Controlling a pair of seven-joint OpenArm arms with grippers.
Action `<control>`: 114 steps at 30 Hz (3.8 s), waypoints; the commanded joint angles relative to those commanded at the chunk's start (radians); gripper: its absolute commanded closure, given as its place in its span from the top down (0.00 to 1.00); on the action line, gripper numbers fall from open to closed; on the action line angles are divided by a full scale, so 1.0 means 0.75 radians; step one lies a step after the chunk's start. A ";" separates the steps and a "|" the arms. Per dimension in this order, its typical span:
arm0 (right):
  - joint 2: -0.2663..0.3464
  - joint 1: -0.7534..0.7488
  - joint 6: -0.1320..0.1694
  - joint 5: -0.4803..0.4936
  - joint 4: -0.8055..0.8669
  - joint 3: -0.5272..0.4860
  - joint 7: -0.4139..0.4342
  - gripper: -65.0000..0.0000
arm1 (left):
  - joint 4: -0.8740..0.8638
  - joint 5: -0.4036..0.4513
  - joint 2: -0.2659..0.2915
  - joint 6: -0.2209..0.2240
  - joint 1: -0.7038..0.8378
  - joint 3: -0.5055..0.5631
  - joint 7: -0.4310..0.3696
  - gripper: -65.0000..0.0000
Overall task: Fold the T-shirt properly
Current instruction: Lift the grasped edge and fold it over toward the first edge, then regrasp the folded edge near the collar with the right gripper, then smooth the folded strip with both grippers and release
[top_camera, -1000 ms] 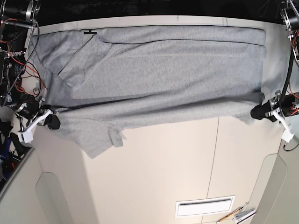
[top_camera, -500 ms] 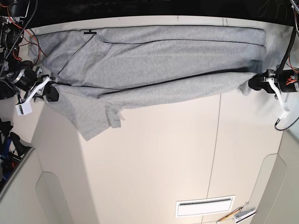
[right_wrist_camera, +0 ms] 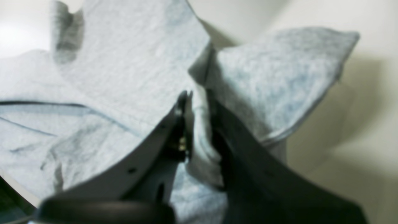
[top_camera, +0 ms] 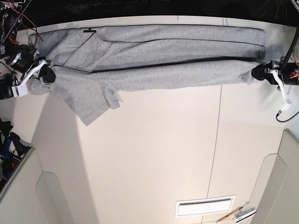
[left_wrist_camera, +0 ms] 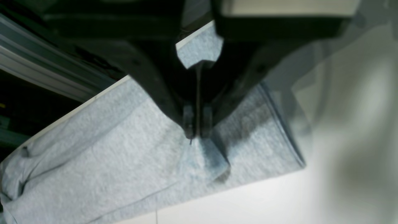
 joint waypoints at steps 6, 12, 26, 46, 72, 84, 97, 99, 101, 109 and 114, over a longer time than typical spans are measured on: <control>-0.011 -0.009 -0.011 0.000 -0.001 0.000 -0.002 0.02 | 0.000 0.002 0.001 0.000 0.042 0.000 0.000 0.00; -0.011 -0.006 -0.020 0.155 0.020 0.032 -0.065 0.39 | 0.000 0.003 0.001 0.000 0.041 0.000 -0.001 0.00; -0.172 0.207 -0.020 0.032 0.196 0.203 0.076 0.39 | 0.000 0.002 0.001 0.000 0.041 0.000 -0.011 0.00; -0.195 0.508 -0.010 -0.212 -0.422 -0.334 0.164 0.39 | 0.000 0.004 0.005 0.000 0.041 0.000 -0.037 0.00; -0.231 0.015 -0.005 0.157 0.358 0.057 -0.168 0.00 | -0.001 0.033 0.003 0.000 0.041 0.000 -0.046 0.00; -0.231 -0.254 0.005 0.233 0.468 0.171 -0.178 0.00 | 0.000 -0.096 -0.067 0.000 0.041 0.000 0.000 0.00; -0.231 -0.324 0.005 0.207 0.462 0.171 -0.174 0.00 | 0.000 -0.065 -0.071 0.000 0.095 0.000 0.000 0.30; -0.231 -0.329 0.004 0.195 0.459 0.171 -0.175 0.00 | 0.000 -0.066 -0.071 0.000 0.105 0.000 0.000 0.40; -0.231 -0.331 -0.001 0.194 0.457 0.171 -0.176 0.00 | 0.000 -0.065 -0.071 0.000 0.107 0.000 0.000 0.48; -0.231 -0.317 -0.001 0.240 0.460 0.216 -0.180 0.42 | -0.001 0.068 -0.069 0.000 0.108 -0.050 -0.047 0.50; -0.232 -0.308 0.001 0.296 0.493 0.316 -0.181 0.42 | -0.001 0.006 -0.066 0.000 0.131 -0.302 -0.046 0.50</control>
